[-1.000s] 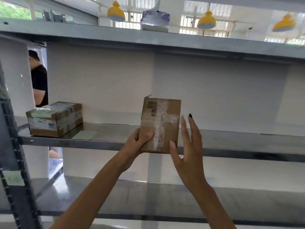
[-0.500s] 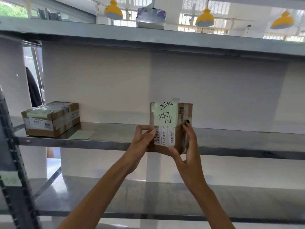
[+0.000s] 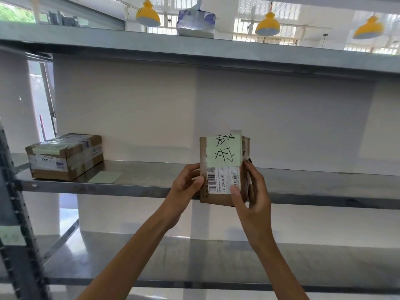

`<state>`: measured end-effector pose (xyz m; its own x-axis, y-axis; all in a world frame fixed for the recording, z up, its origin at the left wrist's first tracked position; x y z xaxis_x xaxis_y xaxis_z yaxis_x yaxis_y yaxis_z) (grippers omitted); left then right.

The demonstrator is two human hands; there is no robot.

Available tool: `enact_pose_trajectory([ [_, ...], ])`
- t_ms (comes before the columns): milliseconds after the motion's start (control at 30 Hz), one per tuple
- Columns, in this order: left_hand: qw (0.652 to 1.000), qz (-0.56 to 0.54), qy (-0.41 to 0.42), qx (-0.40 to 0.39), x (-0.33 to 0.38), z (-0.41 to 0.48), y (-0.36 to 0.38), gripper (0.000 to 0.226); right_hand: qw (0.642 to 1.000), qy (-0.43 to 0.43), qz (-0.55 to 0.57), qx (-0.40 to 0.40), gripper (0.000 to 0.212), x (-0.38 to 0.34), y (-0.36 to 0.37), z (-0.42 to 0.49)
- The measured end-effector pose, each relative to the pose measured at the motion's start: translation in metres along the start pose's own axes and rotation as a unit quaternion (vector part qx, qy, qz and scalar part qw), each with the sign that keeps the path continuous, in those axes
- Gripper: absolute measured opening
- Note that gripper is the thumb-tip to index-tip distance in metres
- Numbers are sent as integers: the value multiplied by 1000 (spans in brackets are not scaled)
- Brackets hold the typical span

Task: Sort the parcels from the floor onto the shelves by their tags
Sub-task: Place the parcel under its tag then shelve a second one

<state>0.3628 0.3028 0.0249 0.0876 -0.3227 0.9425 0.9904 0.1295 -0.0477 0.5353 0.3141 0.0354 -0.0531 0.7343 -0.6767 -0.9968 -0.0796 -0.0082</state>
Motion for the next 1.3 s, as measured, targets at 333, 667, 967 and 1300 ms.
enact_pose_trajectory([
  [333, 992, -30, -75, -95, -19, 8, 9, 103, 996, 27, 88, 8, 51, 0, -1, 2],
  [667, 997, 56, -5, -56, 4, 8, 15, 105, 963, 173, 204, -27, 109, 46, 31, -22],
  [967, 997, -3, 83, 0, 39, 7, -19, 91, 980, 135, 117, -89, 94, 26, 17, 10],
  [1300, 998, 7, 15, 62, 14, -15, -17, 32, 996, 58, 65, 9, 60, -7, 11, 47],
])
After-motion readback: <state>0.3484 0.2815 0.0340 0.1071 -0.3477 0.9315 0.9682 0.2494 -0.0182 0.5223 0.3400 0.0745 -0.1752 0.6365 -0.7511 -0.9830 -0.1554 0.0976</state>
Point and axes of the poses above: each hand's wrist, its own z-axis towards the middle knuckle, its own y-axis out of the palm, x = y × z, the point moved 10 cm from there along z, towards the middle knuckle, and after that the axes turned 5 degrees about -y, right-handed, at the moved point
